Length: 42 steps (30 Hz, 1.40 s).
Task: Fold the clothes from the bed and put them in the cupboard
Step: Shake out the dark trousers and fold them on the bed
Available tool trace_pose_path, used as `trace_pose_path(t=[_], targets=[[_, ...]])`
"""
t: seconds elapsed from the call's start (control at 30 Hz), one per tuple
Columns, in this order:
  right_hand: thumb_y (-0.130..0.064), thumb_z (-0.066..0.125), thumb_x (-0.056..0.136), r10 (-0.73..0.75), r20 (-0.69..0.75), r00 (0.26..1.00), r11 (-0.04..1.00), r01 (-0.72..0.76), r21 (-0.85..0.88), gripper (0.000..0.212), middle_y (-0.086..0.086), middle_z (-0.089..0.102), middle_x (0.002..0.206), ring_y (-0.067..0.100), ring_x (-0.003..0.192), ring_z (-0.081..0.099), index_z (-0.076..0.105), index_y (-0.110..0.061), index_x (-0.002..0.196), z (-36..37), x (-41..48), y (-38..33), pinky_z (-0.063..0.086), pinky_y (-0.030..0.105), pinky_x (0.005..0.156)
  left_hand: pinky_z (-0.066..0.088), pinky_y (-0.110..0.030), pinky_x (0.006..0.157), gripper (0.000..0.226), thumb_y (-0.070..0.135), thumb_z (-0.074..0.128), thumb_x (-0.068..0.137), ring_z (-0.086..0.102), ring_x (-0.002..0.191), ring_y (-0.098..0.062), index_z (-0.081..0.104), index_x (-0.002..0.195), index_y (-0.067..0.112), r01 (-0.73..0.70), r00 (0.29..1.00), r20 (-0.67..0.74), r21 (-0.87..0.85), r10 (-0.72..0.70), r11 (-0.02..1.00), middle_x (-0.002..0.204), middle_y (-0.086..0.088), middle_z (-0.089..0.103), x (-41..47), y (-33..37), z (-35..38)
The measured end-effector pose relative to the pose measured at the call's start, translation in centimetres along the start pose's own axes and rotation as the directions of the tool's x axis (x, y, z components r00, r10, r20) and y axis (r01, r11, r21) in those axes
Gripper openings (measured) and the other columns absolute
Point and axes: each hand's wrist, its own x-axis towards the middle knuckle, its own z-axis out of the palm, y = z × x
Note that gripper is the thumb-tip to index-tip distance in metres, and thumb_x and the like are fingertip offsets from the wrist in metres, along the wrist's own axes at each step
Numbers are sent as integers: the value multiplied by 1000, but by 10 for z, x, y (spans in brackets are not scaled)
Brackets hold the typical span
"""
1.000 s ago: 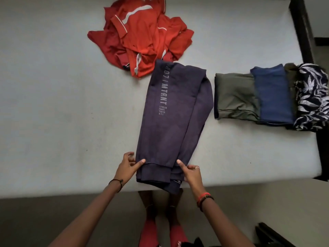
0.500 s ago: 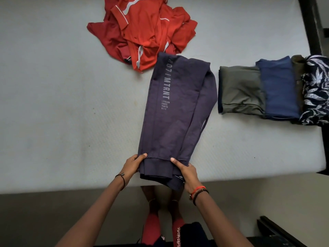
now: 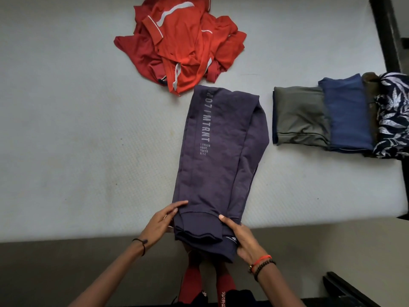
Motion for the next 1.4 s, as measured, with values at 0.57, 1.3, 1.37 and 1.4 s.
trace_pose_path(t=[0.57, 1.3, 1.37, 1.4], targets=[[7, 65, 82, -182, 118, 976, 983, 185, -17, 81, 8, 60, 128, 28, 106, 65, 30, -34, 143, -4, -10, -41, 57, 43, 83, 28, -43, 108, 36, 43, 44, 85, 41, 134, -24, 52, 114, 24, -544, 662, 521, 829, 539, -134, 142, -8, 45, 26, 16, -28], [-71, 35, 80, -575, 102, 812, 385, 379, -842, 69, 7, 52, 61, 19, 57, 47, 48, -8, 55, -9, 13, -122, 37, 30, 56, 48, -34, 96, 32, 65, 53, 78, 59, 109, -8, 56, 106, 50, -21, 1000, 19, 276, 16, 961, 115, 15, 64, 76, 55, -10], [-74, 38, 83, -503, 158, 850, 576, 466, -672, 74, 9, 69, 90, 19, 84, 63, 68, -6, 84, -7, 24, -130, 50, 36, 82, 48, -29, 93, 14, 48, 56, 89, 60, 106, -6, 58, 102, 47, -7, 1000, -6, 201, 8, 980, 112, 14, 64, 82, 60, -6], [-78, 41, 79, -428, 224, 876, 685, 476, -551, 75, 4, 68, 112, 16, 104, 62, 68, -15, 108, -9, 29, -132, 47, 35, 96, 47, -26, 92, 12, 41, 56, 91, 59, 105, -5, 58, 103, 45, 13, 1000, -10, 160, -11, 987, 112, 13, 64, 85, 61, -5]])
